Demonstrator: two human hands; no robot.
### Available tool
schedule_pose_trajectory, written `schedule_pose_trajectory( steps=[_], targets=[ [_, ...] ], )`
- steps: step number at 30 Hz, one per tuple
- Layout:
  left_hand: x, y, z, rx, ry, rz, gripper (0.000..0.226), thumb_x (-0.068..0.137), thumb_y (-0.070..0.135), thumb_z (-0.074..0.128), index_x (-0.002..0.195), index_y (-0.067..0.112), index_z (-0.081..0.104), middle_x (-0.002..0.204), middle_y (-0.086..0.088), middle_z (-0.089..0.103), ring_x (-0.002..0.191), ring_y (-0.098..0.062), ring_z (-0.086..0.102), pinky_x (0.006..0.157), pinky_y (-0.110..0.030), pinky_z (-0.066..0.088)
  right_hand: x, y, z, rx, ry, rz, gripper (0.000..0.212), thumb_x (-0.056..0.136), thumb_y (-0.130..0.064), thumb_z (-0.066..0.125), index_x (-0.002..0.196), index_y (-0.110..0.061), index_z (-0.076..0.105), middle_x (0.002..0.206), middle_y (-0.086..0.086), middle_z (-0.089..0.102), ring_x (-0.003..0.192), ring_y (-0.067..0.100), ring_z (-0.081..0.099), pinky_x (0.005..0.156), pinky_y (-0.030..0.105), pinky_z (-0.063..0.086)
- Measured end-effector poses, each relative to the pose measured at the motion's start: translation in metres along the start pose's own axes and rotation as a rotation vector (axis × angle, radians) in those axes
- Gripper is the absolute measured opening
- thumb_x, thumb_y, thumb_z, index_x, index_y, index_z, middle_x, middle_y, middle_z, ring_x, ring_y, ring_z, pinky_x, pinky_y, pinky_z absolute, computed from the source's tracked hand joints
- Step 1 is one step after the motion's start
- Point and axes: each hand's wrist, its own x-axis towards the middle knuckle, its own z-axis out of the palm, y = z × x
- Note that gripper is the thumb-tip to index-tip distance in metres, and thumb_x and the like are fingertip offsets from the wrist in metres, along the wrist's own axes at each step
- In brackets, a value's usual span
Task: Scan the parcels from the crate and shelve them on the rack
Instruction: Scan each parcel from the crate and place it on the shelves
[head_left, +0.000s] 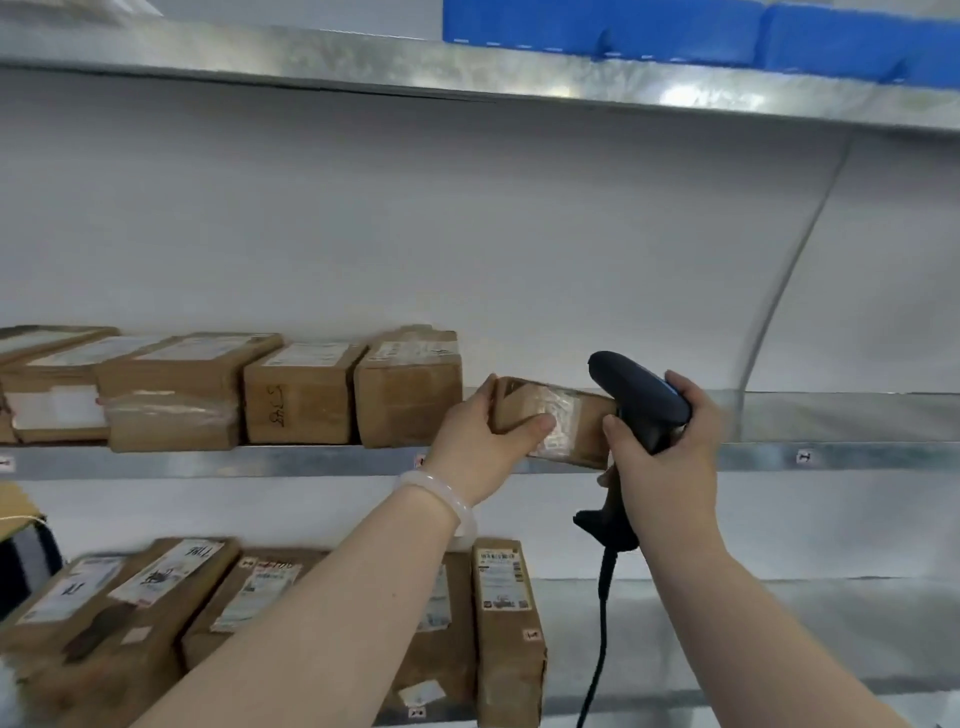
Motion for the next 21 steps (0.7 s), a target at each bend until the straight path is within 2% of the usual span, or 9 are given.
schedule_pose_trajectory(
  steps=[3, 6, 8, 10, 12, 13, 15, 18, 21],
  targets=[
    [0.002, -0.001, 0.003, -0.003, 0.067, 0.040, 0.021, 0.087, 0.043, 0.074, 0.095, 0.046, 0.055, 0.084, 0.036, 0.066, 0.079, 0.018, 0.060, 0.068, -0.018, 0.053, 0.014, 0.004, 0.000, 0.039, -0.031, -0.015, 0.059, 0.086, -0.017, 0.072, 0.121, -0.054, 0.043, 0.109, -0.004, 0.065, 0.062, 0.022, 0.067, 0.050, 0.018, 0.051],
    [0.002, -0.003, 0.004, 0.047, 0.141, 0.088, 0.025, 0.086, 0.036, 0.076, 0.097, 0.044, 0.056, 0.087, 0.037, 0.066, 0.080, 0.013, 0.063, 0.066, -0.010, 0.050, 0.020, 0.010, 0.002, 0.051, -0.076, -0.025, 0.060, 0.085, -0.017, 0.073, 0.120, -0.056, 0.043, 0.107, -0.011, 0.063, 0.063, 0.017, 0.067, 0.048, 0.017, 0.051],
    [0.005, -0.005, 0.007, 0.123, 0.154, 0.057, 0.027, 0.086, 0.038, 0.075, 0.106, 0.043, 0.058, 0.094, 0.024, 0.070, 0.087, 0.005, 0.065, 0.071, -0.019, 0.054, 0.025, 0.019, 0.004, 0.048, -0.107, -0.001, 0.060, 0.086, -0.016, 0.072, 0.123, -0.052, 0.042, 0.108, -0.011, 0.063, 0.060, 0.017, 0.066, 0.048, 0.018, 0.050],
    [0.009, -0.010, 0.009, 0.243, 0.149, -0.009, 0.049, 0.086, 0.044, 0.073, 0.130, 0.034, 0.054, 0.119, 0.008, 0.065, 0.108, -0.011, 0.063, 0.092, -0.035, 0.055, 0.029, 0.027, 0.006, 0.042, -0.140, 0.047, 0.059, 0.087, -0.015, 0.071, 0.127, -0.047, 0.040, 0.109, -0.003, 0.064, 0.055, 0.019, 0.065, 0.048, 0.019, 0.050],
    [0.010, -0.015, 0.011, 0.387, 0.162, -0.085, 0.080, 0.086, 0.053, 0.068, 0.153, 0.032, 0.031, 0.141, 0.001, 0.047, 0.126, -0.019, 0.051, 0.105, -0.038, 0.046, 0.034, 0.034, 0.007, 0.044, -0.172, 0.079, 0.058, 0.089, -0.014, 0.069, 0.127, -0.045, 0.039, 0.109, 0.001, 0.065, 0.052, 0.021, 0.064, 0.047, 0.020, 0.050],
    [0.010, -0.017, 0.012, 0.464, 0.183, -0.109, 0.088, 0.087, 0.057, 0.065, 0.157, 0.034, 0.019, 0.146, 0.001, 0.040, 0.129, -0.020, 0.048, 0.103, -0.037, 0.045, 0.035, 0.037, 0.008, 0.043, -0.179, 0.084, 0.057, 0.089, -0.014, 0.069, 0.127, -0.045, 0.039, 0.110, 0.001, 0.065, 0.054, 0.022, 0.065, 0.047, 0.020, 0.049],
    [0.011, -0.022, 0.014, 0.614, 0.230, -0.119, 0.091, 0.087, 0.065, 0.060, 0.157, 0.039, 0.009, 0.148, 0.002, 0.034, 0.128, -0.021, 0.049, 0.092, -0.037, 0.050, 0.033, 0.040, 0.008, 0.039, -0.166, 0.066, 0.058, 0.089, -0.015, 0.069, 0.123, -0.050, 0.039, 0.112, -0.002, 0.065, 0.065, 0.027, 0.067, 0.048, 0.018, 0.050],
    [0.011, -0.029, 0.020, 0.746, 0.322, -0.078, 0.085, 0.087, 0.068, 0.055, 0.154, 0.044, 0.008, 0.143, 0.001, 0.035, 0.114, -0.021, 0.057, 0.075, -0.035, 0.053, 0.023, 0.043, 0.006, 0.021, -0.133, -0.039, 0.061, 0.088, -0.018, 0.071, 0.118, -0.061, 0.039, 0.113, -0.022, 0.063, 0.081, 0.022, 0.068, 0.060, 0.023, 0.055],
    [0.007, -0.030, 0.028, 0.835, 0.432, 0.021, 0.079, 0.088, 0.061, 0.059, 0.152, 0.043, 0.017, 0.131, 0.002, 0.039, 0.097, -0.018, 0.058, 0.061, -0.029, 0.048, 0.016, 0.046, 0.006, -0.018, -0.196, -0.148, 0.065, 0.088, -0.016, 0.071, 0.120, -0.062, 0.039, 0.108, -0.033, 0.059, 0.081, 0.006, 0.066, 0.059, 0.015, 0.052]
  ],
)
